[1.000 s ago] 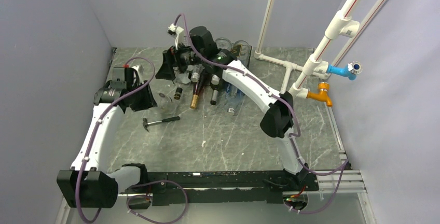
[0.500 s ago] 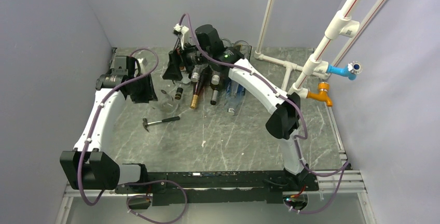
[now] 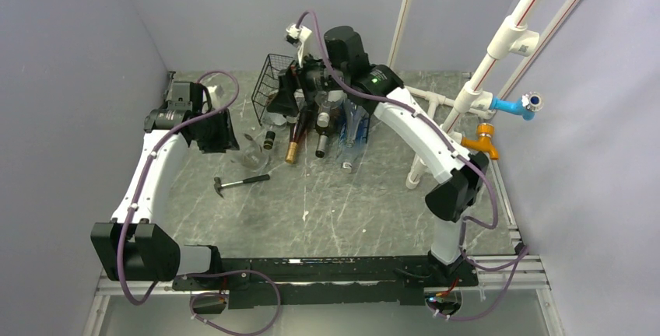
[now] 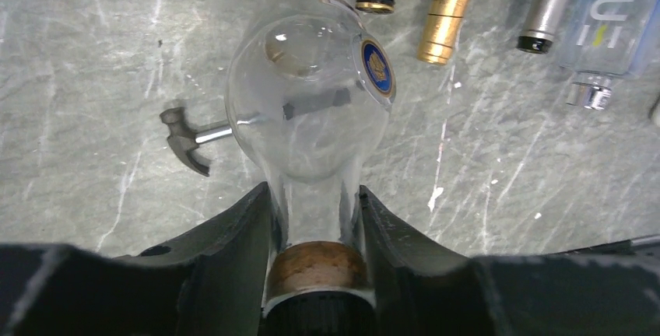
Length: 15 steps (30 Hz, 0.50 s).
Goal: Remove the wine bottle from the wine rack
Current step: Place the wine bottle at the center of the board.
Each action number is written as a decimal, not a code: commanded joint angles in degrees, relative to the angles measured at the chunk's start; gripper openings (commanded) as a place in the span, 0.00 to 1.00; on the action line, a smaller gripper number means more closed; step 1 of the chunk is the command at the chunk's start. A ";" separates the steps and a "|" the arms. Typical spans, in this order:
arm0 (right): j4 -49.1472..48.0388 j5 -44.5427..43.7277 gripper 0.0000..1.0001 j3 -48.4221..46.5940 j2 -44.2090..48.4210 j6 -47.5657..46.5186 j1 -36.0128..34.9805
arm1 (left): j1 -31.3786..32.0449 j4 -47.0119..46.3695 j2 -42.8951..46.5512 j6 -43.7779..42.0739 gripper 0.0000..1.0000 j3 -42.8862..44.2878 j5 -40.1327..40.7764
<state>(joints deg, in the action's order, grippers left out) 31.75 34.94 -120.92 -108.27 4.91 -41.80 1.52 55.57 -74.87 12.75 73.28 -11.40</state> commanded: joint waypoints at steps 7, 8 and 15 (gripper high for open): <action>3.72 -1.77 1.00 7.06 8.94 -4.31 0.40 | 0.42 -3.32 3.22 0.69 0.61 1.12 -9.23; 3.90 -1.69 1.00 7.70 9.69 -4.36 0.40 | 0.45 -3.28 3.54 0.67 0.63 1.02 -9.32; 4.78 -1.75 1.00 13.58 15.67 -6.98 0.40 | 0.42 -3.86 7.38 0.52 0.75 -0.41 -10.02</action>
<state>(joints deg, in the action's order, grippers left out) 36.42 33.52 -109.21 -97.73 0.82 -41.45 1.85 53.74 -71.22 13.23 73.25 -19.38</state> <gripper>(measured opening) 0.997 0.718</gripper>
